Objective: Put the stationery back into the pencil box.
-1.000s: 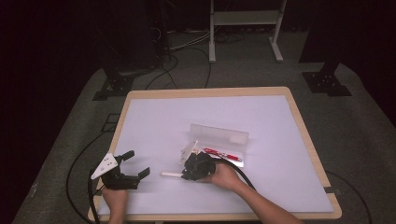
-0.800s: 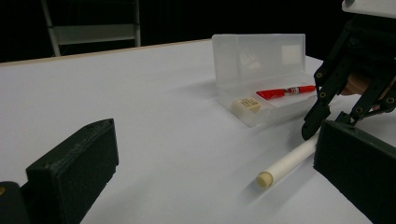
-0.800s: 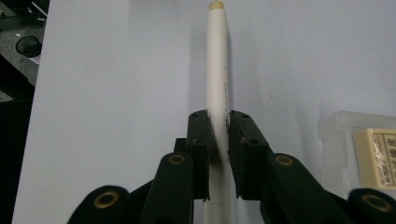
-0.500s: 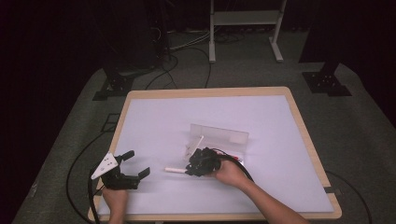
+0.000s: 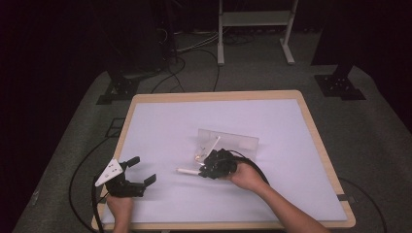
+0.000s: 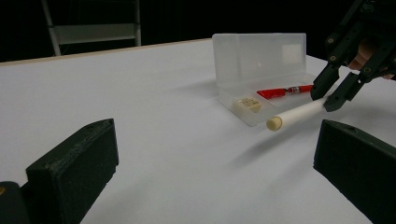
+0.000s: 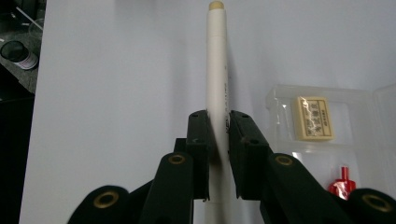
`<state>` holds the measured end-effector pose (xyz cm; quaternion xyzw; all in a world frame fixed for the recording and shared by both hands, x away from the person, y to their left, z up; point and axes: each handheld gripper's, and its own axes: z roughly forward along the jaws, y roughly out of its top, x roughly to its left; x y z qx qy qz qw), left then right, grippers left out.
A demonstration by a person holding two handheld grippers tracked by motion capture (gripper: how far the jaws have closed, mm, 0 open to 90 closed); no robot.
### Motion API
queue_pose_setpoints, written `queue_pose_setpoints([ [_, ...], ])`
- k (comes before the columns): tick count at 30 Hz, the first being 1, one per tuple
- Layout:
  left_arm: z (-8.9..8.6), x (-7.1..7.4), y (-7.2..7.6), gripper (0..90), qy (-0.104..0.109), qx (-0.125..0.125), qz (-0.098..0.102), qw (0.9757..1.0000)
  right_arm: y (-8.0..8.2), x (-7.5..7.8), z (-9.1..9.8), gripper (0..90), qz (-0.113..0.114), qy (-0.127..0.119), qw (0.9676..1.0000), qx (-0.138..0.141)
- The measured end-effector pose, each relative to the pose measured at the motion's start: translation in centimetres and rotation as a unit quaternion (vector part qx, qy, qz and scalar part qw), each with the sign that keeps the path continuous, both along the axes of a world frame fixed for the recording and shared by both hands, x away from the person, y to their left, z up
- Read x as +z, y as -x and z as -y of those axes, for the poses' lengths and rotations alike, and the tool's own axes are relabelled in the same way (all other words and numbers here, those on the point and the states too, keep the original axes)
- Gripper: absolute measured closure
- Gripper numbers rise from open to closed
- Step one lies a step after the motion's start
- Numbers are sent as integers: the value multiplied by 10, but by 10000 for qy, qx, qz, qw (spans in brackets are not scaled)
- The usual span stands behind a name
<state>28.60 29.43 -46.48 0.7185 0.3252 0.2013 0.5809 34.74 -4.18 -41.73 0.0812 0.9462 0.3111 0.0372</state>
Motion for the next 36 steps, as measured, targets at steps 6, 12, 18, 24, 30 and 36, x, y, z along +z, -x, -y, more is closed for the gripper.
queue_pose_setpoints([
  [6,0,0,0,0,-10,2,-4,10000,-2,5,8,779,36,-17,10000,-60],
  [12,0,0,0,0,-7,1,-5,10000,-3,8,14,779,69,-8,9999,-108],
  [18,0,0,0,0,3,3,-5,10000,-4,10,20,779,80,16,9998,-178],
  [24,0,0,0,0,-15,1,-3,10000,-5,13,26,779,120,20,9996,-237],
  [30,0,0,0,0,-9,1,-3,10000,-7,14,32,779,133,8,9995,-293],
  [36,0,0,0,0,-11,0,-5,10000,-7,14,37,779,148,26,9993,-339],
])
